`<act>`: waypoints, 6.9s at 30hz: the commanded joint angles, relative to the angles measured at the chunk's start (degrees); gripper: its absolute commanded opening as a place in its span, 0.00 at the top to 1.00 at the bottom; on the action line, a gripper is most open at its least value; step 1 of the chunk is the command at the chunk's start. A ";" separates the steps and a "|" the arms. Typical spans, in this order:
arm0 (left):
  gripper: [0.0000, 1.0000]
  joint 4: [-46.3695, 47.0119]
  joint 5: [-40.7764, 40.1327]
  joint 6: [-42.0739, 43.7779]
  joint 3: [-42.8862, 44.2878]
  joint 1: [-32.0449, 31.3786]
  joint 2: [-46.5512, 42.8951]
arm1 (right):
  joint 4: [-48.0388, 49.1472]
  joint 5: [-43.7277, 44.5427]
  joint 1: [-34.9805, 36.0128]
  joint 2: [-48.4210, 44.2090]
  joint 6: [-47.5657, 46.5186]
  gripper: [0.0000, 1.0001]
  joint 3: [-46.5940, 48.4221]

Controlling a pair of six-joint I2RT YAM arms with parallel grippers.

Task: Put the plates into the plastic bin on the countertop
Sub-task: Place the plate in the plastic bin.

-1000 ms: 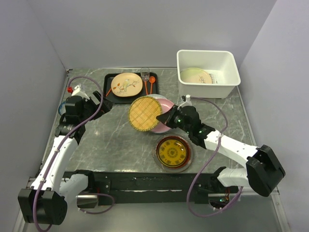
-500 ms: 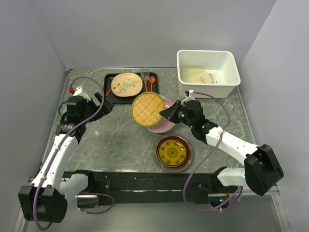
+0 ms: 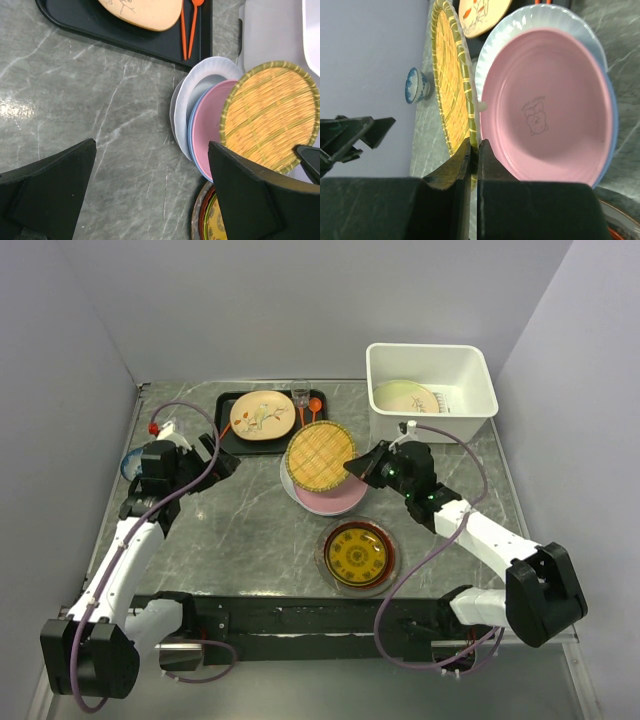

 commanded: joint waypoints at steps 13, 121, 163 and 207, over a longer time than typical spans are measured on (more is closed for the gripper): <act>0.01 4.86 2.80 0.63 -1.25 -0.25 2.31 | 1.59 -3.21 -7.54 -3.81 -1.31 1.00 5.24; 0.01 5.47 2.45 1.34 -3.36 -2.71 2.92 | -7.54 -6.73 -36.46 35.04 -3.15 1.00 49.09; 0.01 5.82 2.53 1.51 -3.71 -3.15 3.45 | -18.27 -7.17 -36.46 47.96 -10.18 0.99 61.66; 0.01 5.74 4.03 1.16 -3.27 -4.38 2.75 | -8.34 -11.47 -31.90 21.96 -7.54 0.30 39.71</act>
